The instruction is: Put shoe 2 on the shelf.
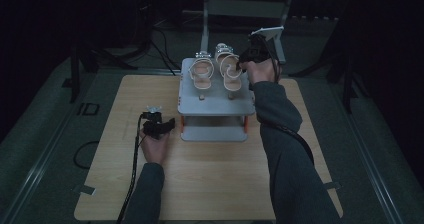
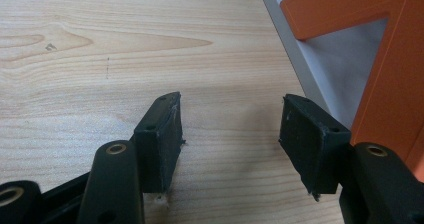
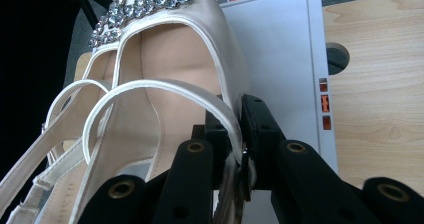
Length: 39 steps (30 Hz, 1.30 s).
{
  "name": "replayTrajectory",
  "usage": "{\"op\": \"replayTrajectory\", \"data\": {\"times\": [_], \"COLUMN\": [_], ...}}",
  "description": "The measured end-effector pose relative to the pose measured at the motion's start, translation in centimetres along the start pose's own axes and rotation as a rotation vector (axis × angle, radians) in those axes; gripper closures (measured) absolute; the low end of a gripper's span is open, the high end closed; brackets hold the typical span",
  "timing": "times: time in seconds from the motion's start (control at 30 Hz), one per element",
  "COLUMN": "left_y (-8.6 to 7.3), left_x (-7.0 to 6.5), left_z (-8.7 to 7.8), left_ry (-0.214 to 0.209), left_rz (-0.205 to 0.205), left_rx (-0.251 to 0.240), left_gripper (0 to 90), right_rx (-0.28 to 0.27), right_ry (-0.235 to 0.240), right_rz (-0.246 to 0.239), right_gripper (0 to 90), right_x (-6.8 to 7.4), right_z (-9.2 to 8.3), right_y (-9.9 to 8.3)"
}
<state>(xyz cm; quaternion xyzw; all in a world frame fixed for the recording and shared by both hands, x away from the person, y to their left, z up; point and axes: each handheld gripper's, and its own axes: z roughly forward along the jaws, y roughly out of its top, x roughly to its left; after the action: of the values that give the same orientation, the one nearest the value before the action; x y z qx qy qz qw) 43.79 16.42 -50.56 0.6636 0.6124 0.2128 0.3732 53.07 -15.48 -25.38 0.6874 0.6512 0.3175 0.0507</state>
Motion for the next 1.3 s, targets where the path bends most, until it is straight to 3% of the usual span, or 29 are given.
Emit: {"op": "replayTrajectory", "data": {"times": [0.27, 0.7, 0.97, 1.3], "left_y": [0.0, 0.0, 0.0, 0.0], "left_x": [0.0, 0.0, 0.0, 0.0], "left_z": [0.0, 0.0, 0.0, 0.0], "left_ry": [0.000, 0.000, 0.001, 0.002], "left_rz": [-0.002, -0.001, -0.001, -0.001], "left_rx": [0.000, 0.001, 0.001, 0.002], "left_gripper": [42.4, 42.5, 42.5, 42.5], "right_rx": [0.012, 0.039, 0.069, 0.091], "right_ry": [0.000, -0.017, 0.001, -0.006], "right_rz": [-0.001, 0.010, 0.023, 0.011], "right_gripper": [83.2, 83.1, 82.8, 82.6], "right_x": [0.4, 0.1, -0.3, -0.3], "right_z": [0.6, 1.8, 2.4, 2.8], "right_y": [0.2, 0.3, 0.5, 0.8]}}
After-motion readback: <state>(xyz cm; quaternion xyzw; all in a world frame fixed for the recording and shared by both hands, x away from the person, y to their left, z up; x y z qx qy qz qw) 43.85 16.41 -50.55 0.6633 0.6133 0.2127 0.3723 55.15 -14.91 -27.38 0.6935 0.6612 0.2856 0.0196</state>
